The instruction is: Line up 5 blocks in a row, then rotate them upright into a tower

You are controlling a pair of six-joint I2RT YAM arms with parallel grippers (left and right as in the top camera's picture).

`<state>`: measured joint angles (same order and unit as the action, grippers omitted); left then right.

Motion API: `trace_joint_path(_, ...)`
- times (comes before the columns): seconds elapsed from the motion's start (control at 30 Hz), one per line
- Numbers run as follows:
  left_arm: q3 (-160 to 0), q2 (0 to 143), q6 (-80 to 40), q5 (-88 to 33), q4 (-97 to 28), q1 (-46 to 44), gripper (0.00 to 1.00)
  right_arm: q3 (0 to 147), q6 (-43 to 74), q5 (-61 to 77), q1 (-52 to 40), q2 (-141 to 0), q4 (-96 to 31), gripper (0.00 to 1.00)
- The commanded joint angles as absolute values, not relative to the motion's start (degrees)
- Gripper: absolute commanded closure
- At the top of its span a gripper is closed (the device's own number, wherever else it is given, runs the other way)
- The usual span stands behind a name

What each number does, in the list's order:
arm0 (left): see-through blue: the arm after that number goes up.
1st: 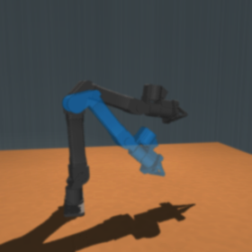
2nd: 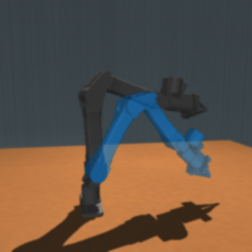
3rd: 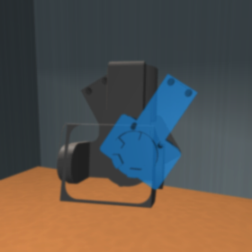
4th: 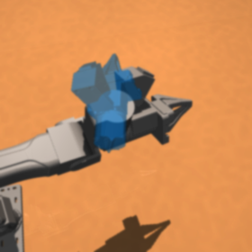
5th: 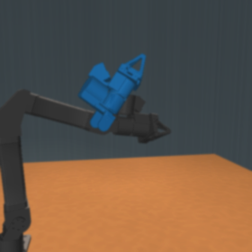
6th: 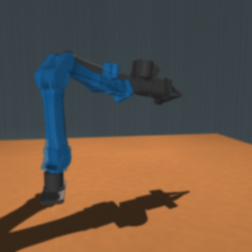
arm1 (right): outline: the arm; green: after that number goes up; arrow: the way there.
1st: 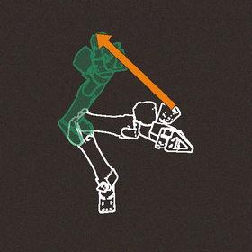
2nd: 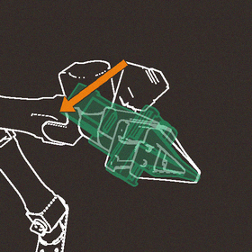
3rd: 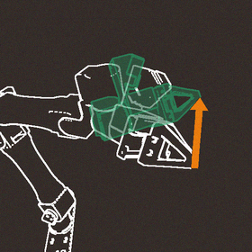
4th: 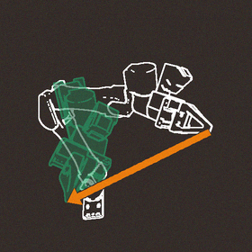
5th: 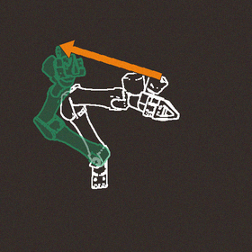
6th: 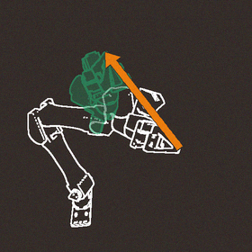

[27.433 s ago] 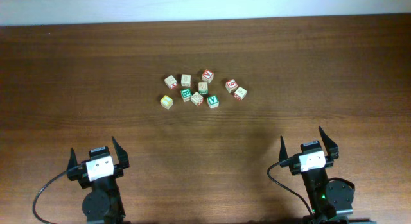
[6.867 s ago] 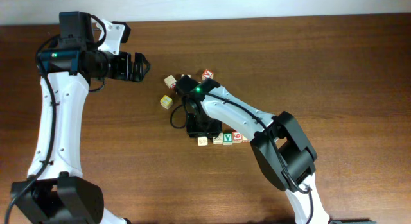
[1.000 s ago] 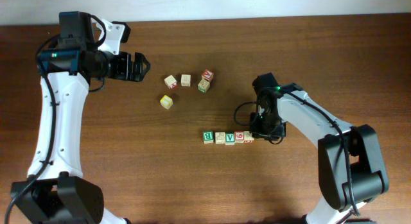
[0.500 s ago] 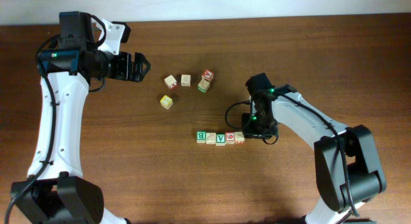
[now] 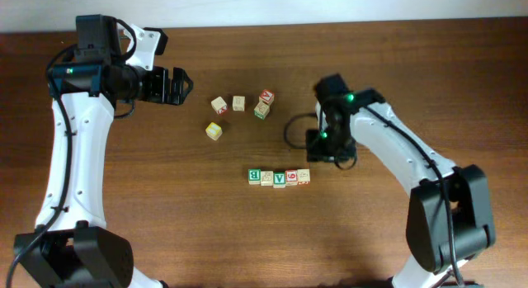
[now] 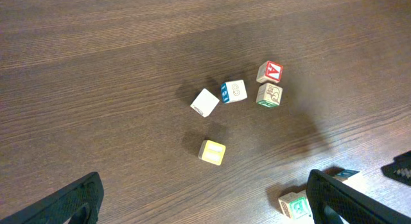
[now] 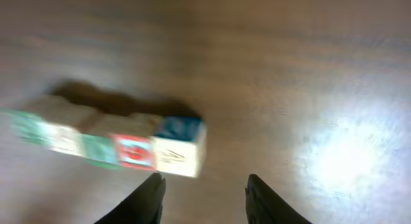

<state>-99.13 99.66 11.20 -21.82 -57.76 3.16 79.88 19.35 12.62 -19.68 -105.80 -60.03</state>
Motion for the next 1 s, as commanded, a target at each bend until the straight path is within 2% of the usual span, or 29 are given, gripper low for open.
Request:
trace_joint_path(0.0,-100.1,99.7,12.3,-21.6,-57.8,3.1,0.01,81.6,28.0,13.3,-25.3,-105.5,-60.9,0.62)
trace_joint_path(0.1,-100.1,99.7,12.3,-21.6,-57.8,3.1,0.01,80.4,33.7,12.9,-30.0,-105.5,-60.6,0.64)
trace_joint_path(0.2,-100.1,99.7,12.3,-21.6,-57.8,3.1,0.01,79.1,41.0,8.1,-33.5,-105.5,-60.4,0.7)
trace_joint_path(0.37,-100.1,99.7,12.3,-21.6,-57.8,3.1,0.01,79.0,41.5,8.3,-35.7,-105.6,-60.2,0.87)
trace_joint_path(0.5,-100.1,99.7,12.3,-21.6,-57.8,3.1,0.01,78.9,42.6,8.4,-37.6,-107.4,-59.4,0.96)
trace_joint_path(0.97,-100.1,99.7,12.3,-21.6,-57.8,3.1,0.01,78.7,43.6,9.7,-37.9,-113.6,-58.2,0.96)
